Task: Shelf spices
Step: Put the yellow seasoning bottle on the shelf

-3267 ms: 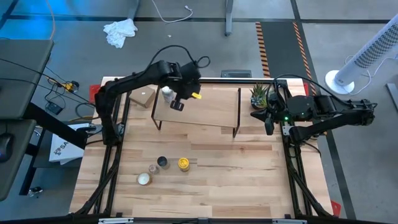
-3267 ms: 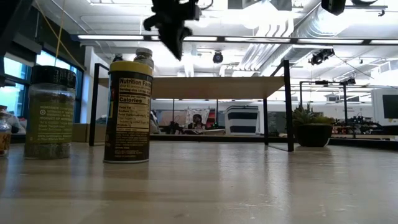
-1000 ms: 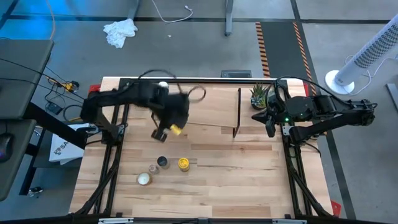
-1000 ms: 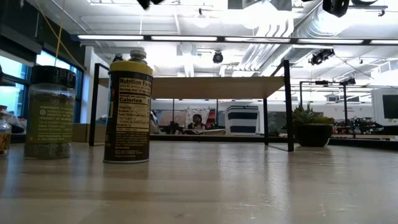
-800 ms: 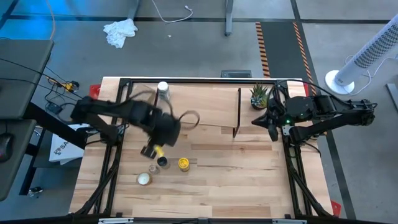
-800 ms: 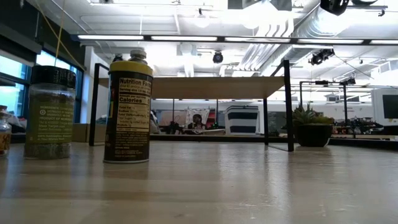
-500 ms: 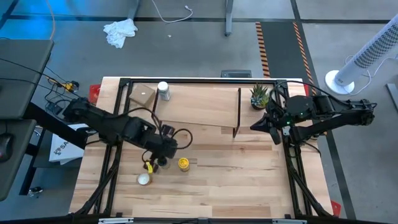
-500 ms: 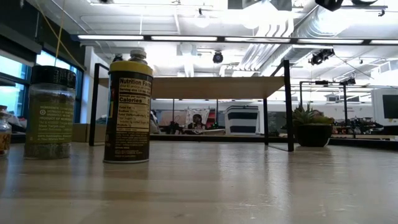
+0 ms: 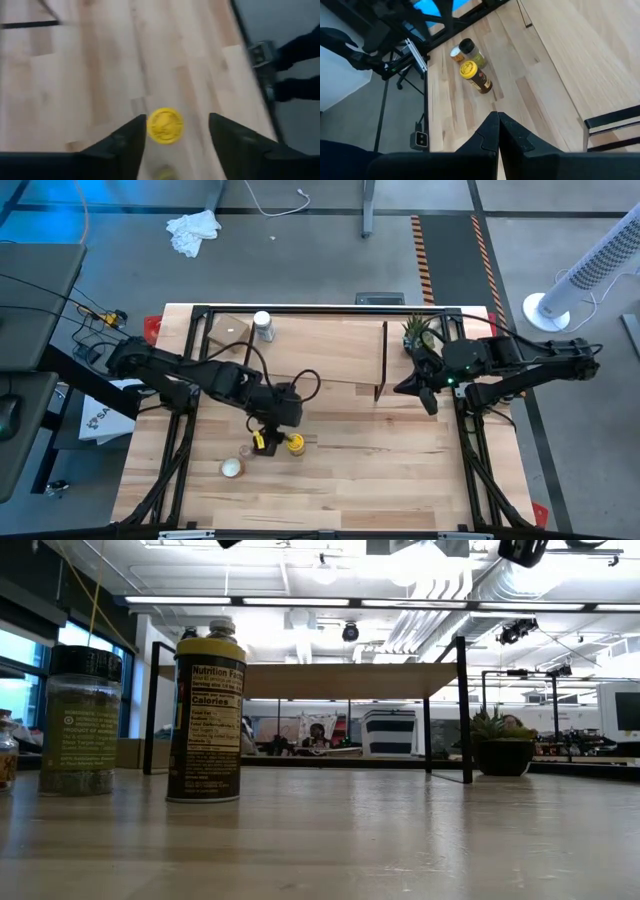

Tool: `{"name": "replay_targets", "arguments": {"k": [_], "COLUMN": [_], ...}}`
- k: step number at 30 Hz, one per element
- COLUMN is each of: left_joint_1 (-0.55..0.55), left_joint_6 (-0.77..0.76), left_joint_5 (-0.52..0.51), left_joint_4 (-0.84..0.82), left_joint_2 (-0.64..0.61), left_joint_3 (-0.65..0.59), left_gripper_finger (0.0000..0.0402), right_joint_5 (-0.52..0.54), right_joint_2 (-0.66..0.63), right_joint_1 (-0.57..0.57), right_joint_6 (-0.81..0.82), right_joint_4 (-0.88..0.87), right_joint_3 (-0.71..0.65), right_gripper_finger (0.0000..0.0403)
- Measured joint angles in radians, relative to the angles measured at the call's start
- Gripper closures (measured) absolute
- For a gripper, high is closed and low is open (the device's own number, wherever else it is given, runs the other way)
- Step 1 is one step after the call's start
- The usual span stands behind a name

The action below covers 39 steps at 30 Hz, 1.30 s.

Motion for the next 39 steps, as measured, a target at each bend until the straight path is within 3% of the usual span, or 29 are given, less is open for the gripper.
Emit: {"name": "replay_targets", "arguments": {"k": [5,11,36,39], "left_joint_1": [-0.033,-0.060,-0.059,-0.059], "left_joint_6": [0.001,0.015,0.207,0.217], "left_joint_5": [0.030,0.006,-0.045,-0.094], "left_joint_4": [-0.011,-0.009,-0.030,-0.036], "left_joint_2": [0.004,0.057,0.259,0.267], "left_joint_3": [0.000,0.000,0.000,0.001], "left_gripper_finger": [0.0140,0.0112,0.0107,0.0107], "right_joint_5": [0.000,0.000,0.013,0.015], "right_joint_2": [0.001,0.000,-0.001,-0.001], "right_joint_1": [0.000,0.000,0.000,0.000], "right_joint_6": [-0.008,-0.065,-0.167,-0.169], "right_joint_4": [-0.003,-0.040,-0.135,-0.136], "right_joint_3": [0.000,0.000,0.000,0.000], "right_gripper_finger": [0.0403,0.0403,0.0403,0.0403]}}
